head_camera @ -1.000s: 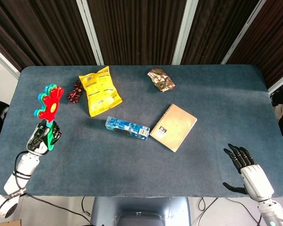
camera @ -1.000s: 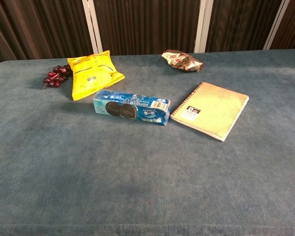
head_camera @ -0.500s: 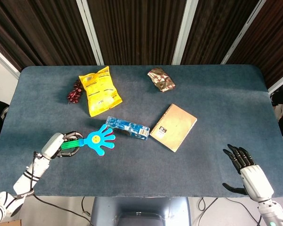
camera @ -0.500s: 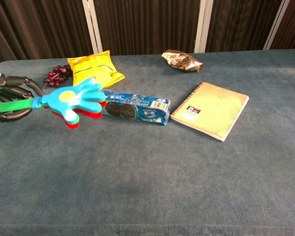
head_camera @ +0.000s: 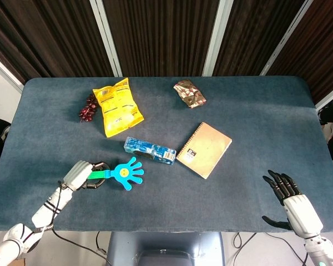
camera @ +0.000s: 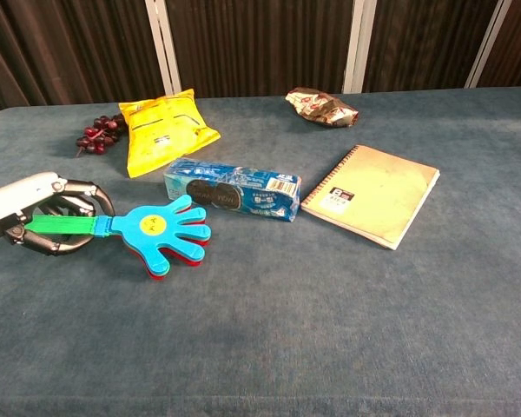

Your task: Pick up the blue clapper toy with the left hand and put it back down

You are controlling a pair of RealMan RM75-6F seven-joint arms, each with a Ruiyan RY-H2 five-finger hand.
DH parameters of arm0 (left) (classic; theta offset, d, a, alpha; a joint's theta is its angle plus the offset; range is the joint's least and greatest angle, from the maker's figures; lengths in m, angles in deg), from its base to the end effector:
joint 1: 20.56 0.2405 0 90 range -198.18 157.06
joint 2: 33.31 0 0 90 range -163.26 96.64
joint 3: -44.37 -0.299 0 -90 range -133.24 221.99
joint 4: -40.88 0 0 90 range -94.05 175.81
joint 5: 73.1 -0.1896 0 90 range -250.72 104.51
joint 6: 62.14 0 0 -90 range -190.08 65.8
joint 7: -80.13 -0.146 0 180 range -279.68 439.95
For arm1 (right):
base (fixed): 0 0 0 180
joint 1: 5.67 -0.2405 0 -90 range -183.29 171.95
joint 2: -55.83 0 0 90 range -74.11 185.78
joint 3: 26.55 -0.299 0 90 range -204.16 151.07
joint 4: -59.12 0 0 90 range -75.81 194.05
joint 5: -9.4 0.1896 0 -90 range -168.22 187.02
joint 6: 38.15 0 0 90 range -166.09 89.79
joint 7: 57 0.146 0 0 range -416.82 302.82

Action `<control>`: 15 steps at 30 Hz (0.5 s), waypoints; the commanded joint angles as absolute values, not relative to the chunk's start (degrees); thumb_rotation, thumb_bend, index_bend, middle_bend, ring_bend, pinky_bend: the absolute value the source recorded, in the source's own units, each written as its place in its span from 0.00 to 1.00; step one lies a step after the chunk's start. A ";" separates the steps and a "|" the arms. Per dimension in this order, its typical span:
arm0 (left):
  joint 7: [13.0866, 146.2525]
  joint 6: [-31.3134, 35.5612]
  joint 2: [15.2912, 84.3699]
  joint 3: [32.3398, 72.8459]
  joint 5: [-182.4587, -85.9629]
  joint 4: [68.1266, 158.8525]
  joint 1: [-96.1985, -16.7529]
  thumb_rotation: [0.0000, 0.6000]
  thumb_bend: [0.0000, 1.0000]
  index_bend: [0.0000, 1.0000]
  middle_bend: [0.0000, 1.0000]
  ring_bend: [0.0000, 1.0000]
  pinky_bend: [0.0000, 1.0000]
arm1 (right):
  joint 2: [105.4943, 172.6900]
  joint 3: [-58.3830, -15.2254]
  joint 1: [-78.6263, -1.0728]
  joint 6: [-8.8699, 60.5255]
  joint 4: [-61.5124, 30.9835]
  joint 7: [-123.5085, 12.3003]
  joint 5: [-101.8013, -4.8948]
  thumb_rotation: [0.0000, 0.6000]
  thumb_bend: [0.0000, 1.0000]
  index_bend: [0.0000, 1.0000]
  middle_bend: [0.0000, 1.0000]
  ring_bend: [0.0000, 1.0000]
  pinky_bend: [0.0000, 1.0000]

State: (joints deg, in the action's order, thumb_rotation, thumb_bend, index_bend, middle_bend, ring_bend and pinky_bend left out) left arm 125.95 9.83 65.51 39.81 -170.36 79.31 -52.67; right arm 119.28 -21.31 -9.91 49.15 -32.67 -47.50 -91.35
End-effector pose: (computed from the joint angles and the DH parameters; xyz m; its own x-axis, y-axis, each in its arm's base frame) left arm -0.3068 0.3396 0.0000 0.1605 0.3467 0.9241 0.9049 -0.4255 0.0025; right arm -0.3204 -0.1489 0.1734 0.2798 -0.1453 0.9490 -0.9428 -0.2281 0.2430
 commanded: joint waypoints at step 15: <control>122.95 6.09 62.08 40.04 -166.87 87.48 -52.22 1.00 0.43 0.00 0.00 0.00 0.01 | 119.41 -21.40 -10.10 48.39 -32.85 -47.89 -90.67 1.00 0.21 0.00 0.00 0.00 0.00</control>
